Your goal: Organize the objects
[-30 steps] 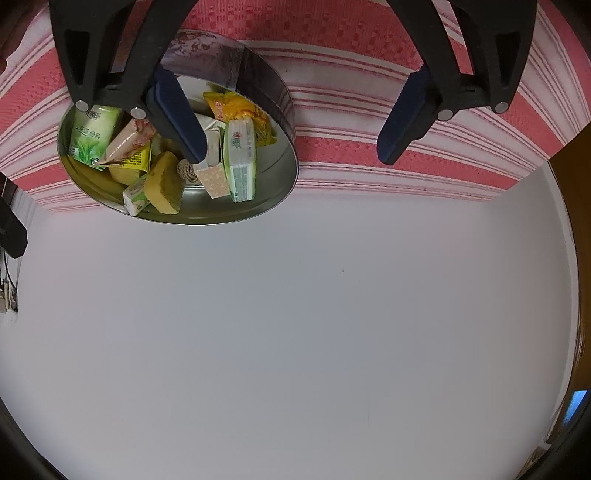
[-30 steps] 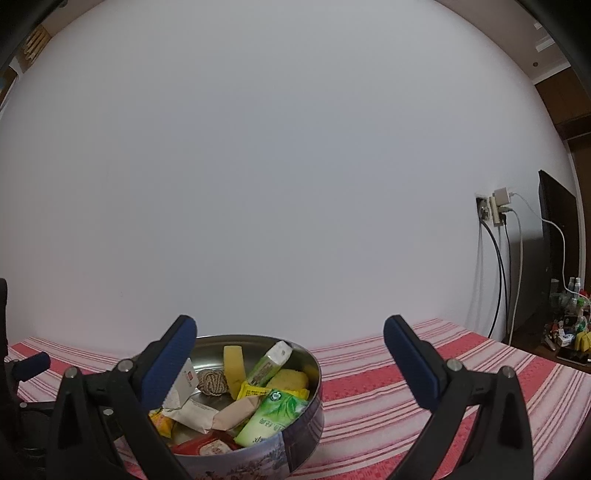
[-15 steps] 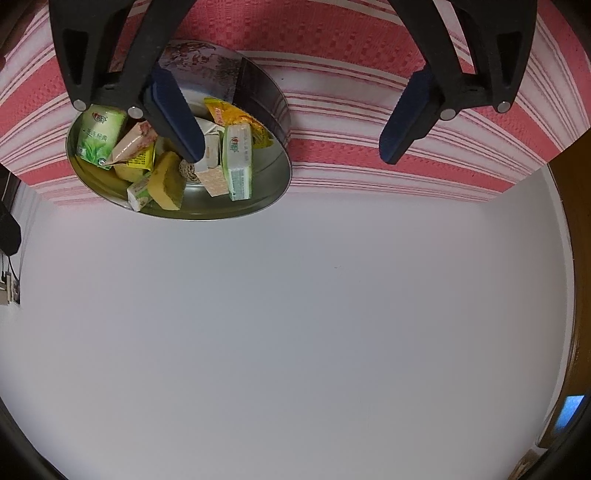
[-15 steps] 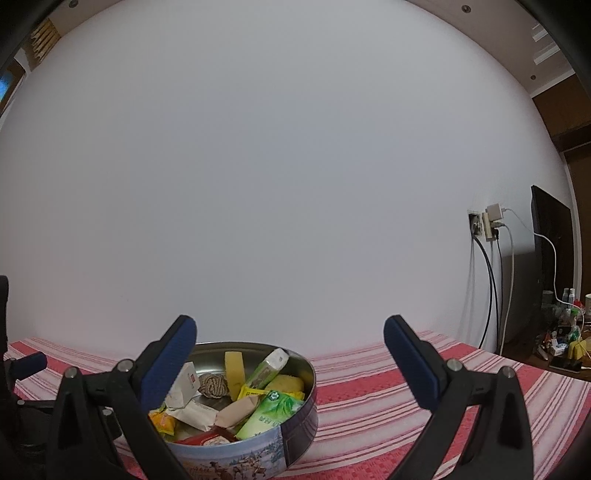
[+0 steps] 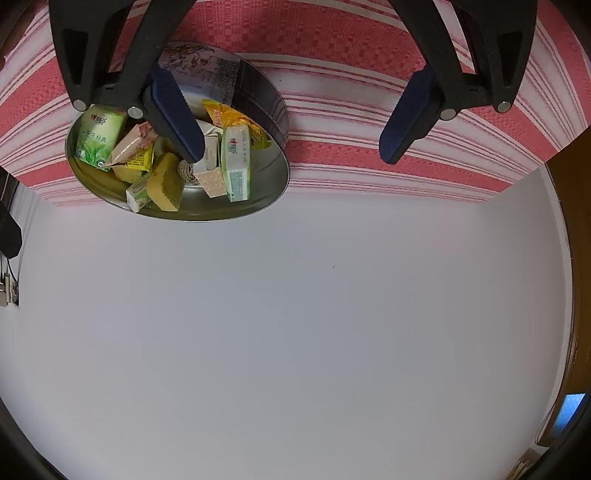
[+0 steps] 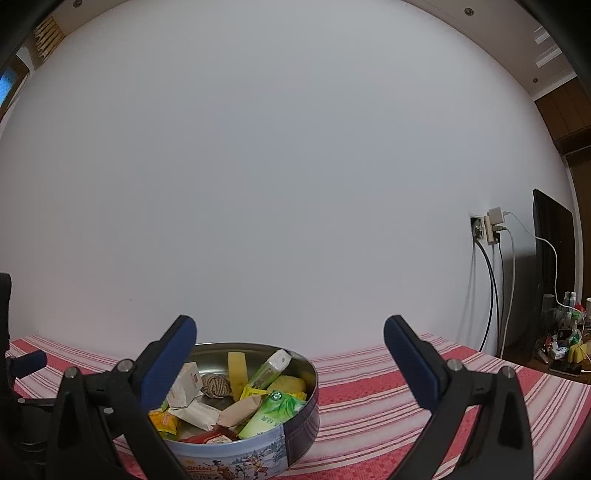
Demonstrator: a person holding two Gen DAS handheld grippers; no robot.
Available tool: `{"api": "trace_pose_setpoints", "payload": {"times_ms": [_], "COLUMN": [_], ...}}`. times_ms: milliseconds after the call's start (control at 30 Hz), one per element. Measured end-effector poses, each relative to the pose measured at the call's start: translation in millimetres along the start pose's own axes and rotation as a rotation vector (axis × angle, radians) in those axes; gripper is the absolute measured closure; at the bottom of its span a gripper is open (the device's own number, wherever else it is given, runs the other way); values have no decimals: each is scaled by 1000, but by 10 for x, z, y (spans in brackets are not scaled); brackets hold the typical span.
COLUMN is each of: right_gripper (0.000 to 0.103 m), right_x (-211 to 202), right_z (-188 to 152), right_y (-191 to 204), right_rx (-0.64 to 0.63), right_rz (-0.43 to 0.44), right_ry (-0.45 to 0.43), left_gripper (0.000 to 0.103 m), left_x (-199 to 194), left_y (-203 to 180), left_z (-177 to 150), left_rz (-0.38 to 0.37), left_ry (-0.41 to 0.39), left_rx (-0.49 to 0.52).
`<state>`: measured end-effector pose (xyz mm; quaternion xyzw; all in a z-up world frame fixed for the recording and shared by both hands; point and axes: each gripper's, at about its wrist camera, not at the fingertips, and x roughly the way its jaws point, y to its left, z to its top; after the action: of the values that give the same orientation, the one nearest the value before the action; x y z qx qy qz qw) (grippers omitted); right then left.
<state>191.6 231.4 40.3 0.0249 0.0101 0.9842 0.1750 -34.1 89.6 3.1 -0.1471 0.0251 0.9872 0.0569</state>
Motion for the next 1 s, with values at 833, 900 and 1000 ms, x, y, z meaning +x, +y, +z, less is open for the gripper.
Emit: {"api": "trace_pose_setpoints", "payload": {"times_ms": [833, 900, 1000], "right_gripper": [0, 0, 0], "right_x": [-80, -73, -62], "right_z": [22, 20, 17], "right_y": [2, -9, -33], "right_rx": [18, 18, 20], "right_rz": [-3, -3, -1], "right_ry": [-16, -15, -13], "left_gripper": [6, 6, 6], "left_x": [-29, -18, -11], "left_y": [27, 43, 35], "left_z": [-10, -10, -10], "left_rz": [-23, -23, -29], "left_ry": [23, 30, 37], "left_rx": [21, 14, 17]}}
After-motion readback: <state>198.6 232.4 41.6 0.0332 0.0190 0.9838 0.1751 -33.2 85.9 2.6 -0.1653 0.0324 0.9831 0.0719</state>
